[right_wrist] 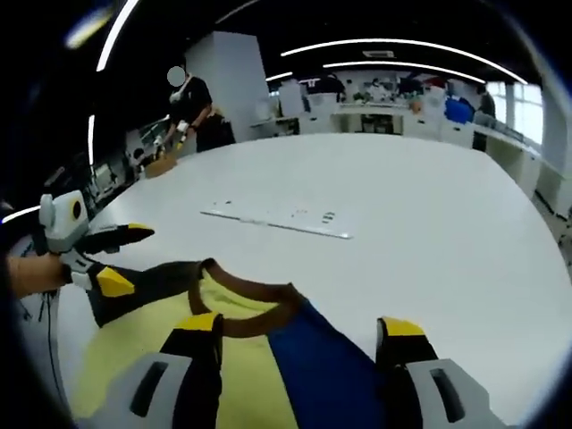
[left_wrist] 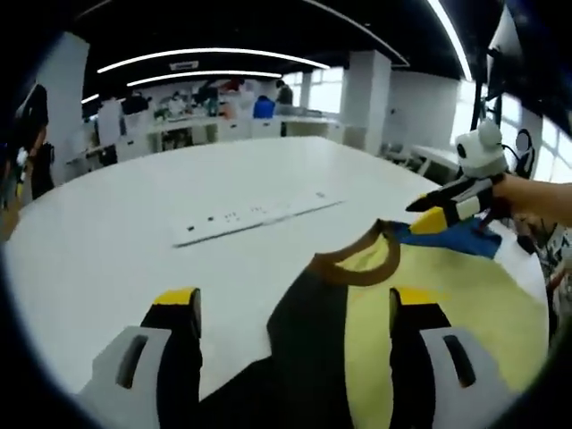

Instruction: Fold the garment on the visible template until the final outline fits inside the template.

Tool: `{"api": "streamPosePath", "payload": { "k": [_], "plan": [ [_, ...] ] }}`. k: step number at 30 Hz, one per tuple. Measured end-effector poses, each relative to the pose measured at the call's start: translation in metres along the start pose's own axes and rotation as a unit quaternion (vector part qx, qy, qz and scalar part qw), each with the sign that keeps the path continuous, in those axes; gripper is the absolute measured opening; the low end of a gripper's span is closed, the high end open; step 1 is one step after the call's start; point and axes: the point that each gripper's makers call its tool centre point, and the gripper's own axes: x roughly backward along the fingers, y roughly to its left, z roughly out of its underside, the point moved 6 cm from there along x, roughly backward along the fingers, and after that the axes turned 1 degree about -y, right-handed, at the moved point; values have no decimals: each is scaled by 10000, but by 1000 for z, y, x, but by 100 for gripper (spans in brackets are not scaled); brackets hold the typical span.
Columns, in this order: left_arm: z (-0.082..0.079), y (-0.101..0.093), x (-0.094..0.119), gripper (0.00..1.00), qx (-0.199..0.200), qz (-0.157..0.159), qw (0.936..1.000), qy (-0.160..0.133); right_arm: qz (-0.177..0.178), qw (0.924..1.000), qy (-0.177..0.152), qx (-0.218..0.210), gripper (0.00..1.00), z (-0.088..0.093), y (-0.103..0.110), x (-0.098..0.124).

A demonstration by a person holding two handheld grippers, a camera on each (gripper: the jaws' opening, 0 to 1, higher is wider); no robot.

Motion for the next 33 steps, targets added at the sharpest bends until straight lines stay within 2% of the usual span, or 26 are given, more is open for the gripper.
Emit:
{"api": "streamPosePath", "payload": {
  "k": [4,7,10,14,20,27,33],
  "plan": [
    [-6,-3,11,98,-20,36,10000,-85,-111,9999,-6,42,82,-3,4,13],
    [-9,-6,20,99,-44,67,9999,-121,-132,9999,-32,47,87,-5,4,24],
    [-10,-10,29,99,-85,109,9998,-140,-131,9999,-26,92,87,-3,4,37],
    [-10,-13,41,99,-100,153,9997,-182,-54,9999,-4,130,89,-1,-9,48],
    [-6,-20,59,99,-160,264,9993,-192,173,9998,-41,123,88,8,-22,80],
    [-3,-29,83,99,-141,305,9992,-198,410,9991,-49,81,87,22,-38,116],
    [-4,-41,100,99,-121,414,9986,-302,541,9985,2,-119,84,40,-52,141]
  ]
}}
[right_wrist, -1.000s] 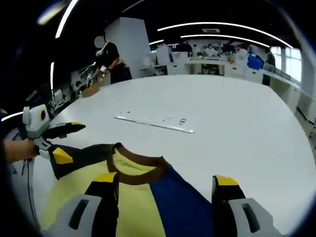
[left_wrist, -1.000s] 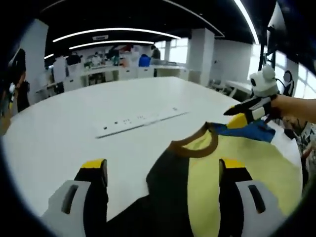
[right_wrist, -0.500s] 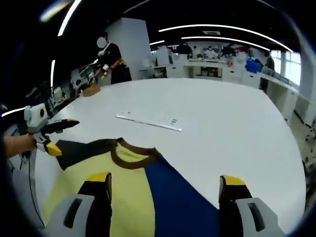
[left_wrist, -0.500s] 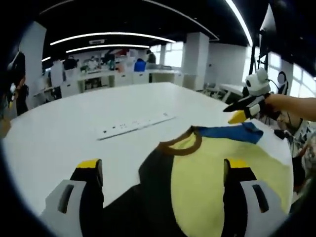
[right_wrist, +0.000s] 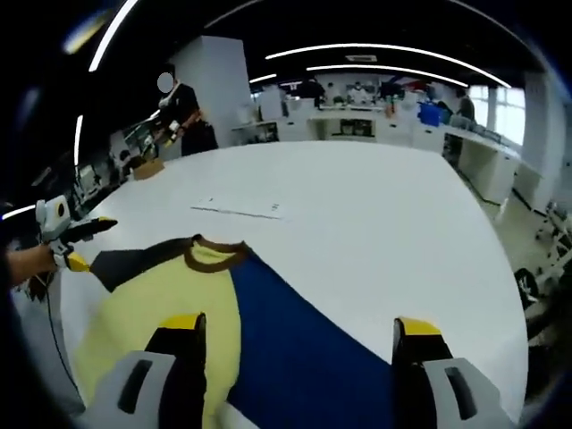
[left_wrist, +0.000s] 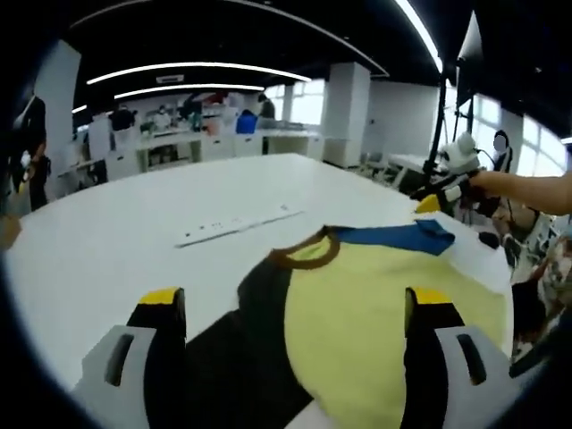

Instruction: Fold the garment on the visible template until the final outline fits inside the template.

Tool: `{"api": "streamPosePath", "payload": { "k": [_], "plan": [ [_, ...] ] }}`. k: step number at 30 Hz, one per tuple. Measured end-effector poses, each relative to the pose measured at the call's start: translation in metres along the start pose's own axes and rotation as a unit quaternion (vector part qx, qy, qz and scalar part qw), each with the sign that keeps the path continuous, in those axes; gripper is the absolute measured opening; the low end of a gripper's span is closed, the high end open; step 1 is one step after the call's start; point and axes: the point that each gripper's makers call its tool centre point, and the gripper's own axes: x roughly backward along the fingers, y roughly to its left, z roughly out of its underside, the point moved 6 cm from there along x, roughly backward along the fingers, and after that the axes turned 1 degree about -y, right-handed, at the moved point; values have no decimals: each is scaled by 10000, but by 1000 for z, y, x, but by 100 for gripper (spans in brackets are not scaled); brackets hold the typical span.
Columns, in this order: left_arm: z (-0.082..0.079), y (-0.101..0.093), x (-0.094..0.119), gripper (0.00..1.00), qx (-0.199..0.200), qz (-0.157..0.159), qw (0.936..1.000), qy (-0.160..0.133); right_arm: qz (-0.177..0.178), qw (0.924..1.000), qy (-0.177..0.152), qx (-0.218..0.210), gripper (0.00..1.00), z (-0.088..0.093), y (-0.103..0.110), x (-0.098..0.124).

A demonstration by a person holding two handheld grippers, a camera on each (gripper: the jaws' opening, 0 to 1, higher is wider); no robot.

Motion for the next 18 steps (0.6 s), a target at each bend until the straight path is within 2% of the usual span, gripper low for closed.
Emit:
{"api": "streamPosePath", "payload": {
  "k": [8,13,18],
  "plan": [
    [1,-19,19,99,109,205,9997,-93,152,9997,163,-67,80,22,-17,19],
    [1,-29,30,99,85,293,9994,-148,180,9993,283,-192,73,35,-25,25],
    [4,-39,43,99,-52,352,9993,-110,274,9988,385,-102,65,48,-29,28]
  ]
}}
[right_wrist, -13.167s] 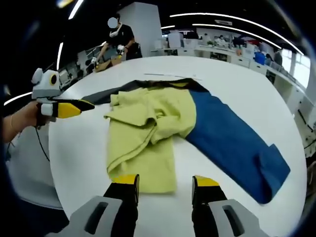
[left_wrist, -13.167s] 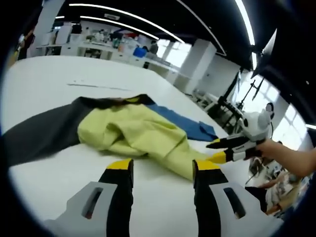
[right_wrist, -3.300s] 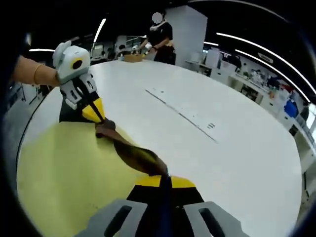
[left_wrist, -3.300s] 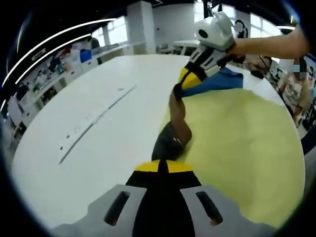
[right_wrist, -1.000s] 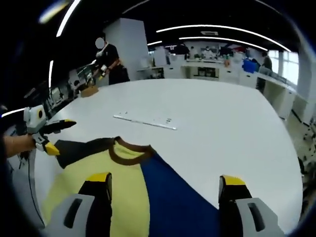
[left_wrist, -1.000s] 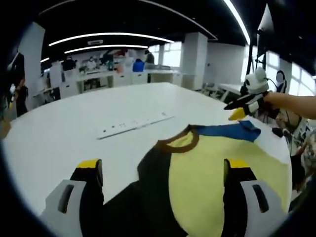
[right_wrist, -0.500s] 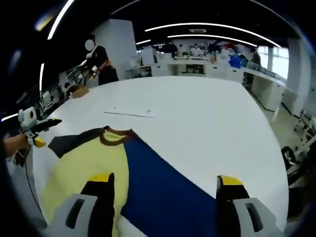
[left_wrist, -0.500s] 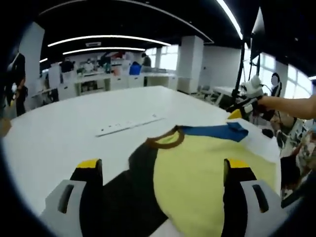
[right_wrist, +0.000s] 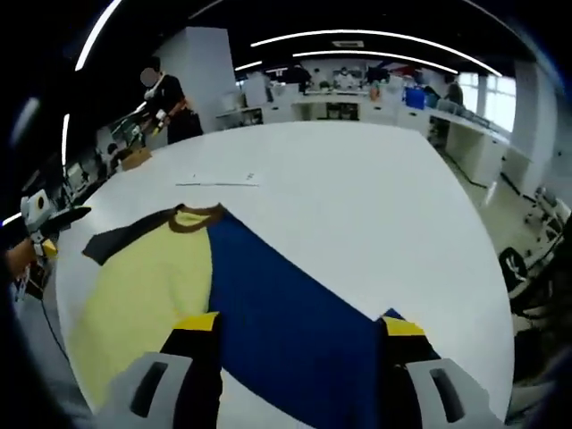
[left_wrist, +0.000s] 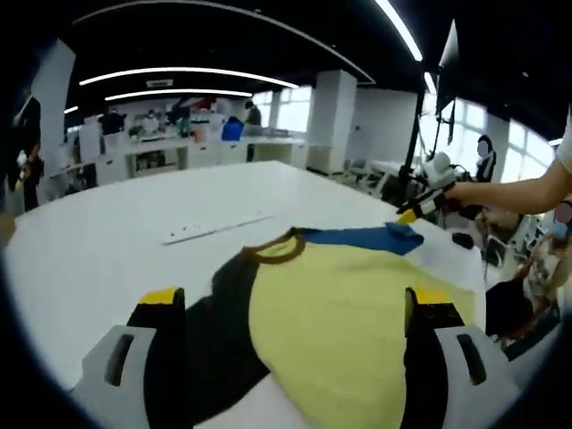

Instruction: Fold the garment on the visible template until the final outline fits inside the template.

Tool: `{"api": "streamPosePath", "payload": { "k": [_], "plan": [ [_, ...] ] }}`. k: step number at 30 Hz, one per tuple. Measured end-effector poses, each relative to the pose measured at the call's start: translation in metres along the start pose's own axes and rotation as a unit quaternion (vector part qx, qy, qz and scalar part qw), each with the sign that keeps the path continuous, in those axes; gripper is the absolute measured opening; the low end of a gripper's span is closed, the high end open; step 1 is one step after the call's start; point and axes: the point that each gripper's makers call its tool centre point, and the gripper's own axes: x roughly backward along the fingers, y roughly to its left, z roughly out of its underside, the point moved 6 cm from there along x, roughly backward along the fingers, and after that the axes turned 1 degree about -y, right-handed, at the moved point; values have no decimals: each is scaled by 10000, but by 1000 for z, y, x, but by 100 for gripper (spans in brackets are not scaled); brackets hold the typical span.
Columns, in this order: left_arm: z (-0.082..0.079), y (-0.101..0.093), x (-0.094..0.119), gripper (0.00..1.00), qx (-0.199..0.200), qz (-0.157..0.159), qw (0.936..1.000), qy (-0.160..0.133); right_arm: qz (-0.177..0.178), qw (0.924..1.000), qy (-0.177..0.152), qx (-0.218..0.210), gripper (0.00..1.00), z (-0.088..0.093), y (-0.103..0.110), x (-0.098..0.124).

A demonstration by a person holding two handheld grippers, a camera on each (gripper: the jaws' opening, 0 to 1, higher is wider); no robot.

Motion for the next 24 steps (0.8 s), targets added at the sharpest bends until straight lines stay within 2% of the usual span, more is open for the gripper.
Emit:
{"api": "streamPosePath", "payload": {
  "k": [11,15,24],
  "plan": [
    [13,-8,27,99,102,-38,9999,37,252,9990,329,164,48,22,-5,-4],
    [16,-11,35,99,156,-97,9998,1,328,9986,390,126,39,26,-9,-8],
    [29,-12,48,98,337,-243,9991,71,710,9961,490,174,30,30,-16,-16]
  ]
}}
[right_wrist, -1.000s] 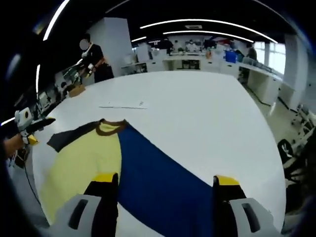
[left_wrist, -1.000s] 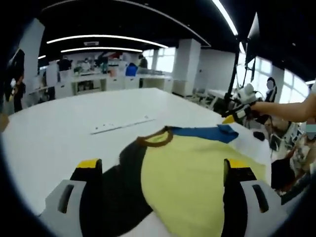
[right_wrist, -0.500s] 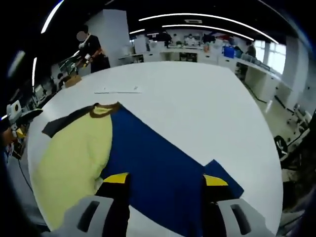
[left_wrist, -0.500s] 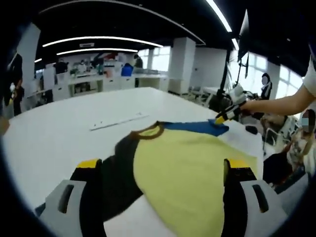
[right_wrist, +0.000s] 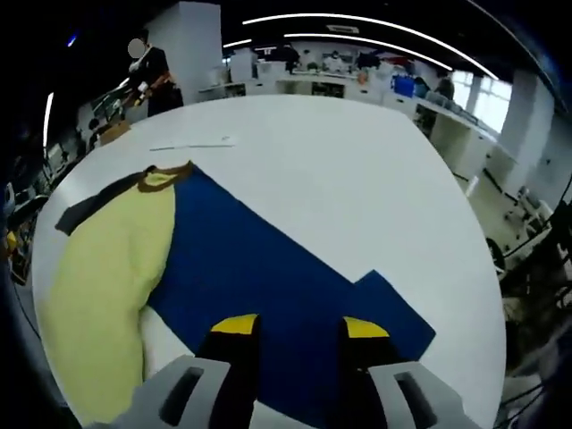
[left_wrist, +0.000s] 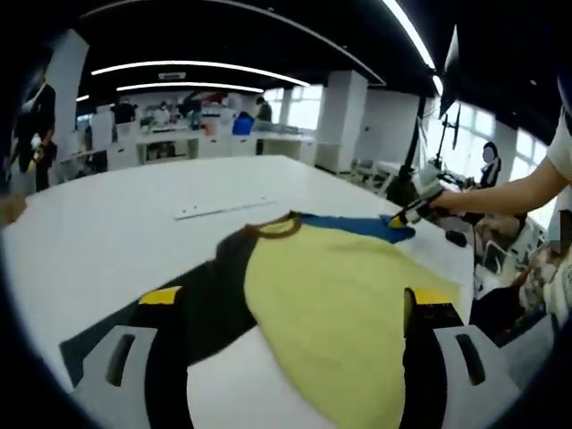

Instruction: Fold the garment on the visible template until the final outline fits inside the template.

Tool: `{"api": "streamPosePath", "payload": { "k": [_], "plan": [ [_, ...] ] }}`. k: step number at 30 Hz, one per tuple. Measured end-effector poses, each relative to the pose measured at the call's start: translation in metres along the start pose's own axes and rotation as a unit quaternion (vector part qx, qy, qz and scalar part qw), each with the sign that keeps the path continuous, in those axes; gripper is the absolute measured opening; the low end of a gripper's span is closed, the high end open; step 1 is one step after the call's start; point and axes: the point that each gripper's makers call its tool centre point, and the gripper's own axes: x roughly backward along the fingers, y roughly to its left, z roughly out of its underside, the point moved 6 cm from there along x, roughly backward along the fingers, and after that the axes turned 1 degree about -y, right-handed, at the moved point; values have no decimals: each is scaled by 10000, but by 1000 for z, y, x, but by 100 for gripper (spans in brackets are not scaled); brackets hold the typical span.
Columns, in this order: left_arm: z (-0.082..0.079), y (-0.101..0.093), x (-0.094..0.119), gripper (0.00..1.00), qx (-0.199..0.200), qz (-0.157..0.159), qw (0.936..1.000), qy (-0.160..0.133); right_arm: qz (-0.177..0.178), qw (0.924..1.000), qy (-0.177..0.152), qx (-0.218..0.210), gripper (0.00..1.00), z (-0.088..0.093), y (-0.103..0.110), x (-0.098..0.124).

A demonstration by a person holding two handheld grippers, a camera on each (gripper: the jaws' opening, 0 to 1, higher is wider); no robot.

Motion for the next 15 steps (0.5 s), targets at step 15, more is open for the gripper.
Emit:
{"api": "streamPosePath", "payload": {
  "k": [15],
  "plan": [
    [8,-1,13,96,135,-111,9998,47,448,9989,149,-42,4,4,-5,-1]
  ]
}}
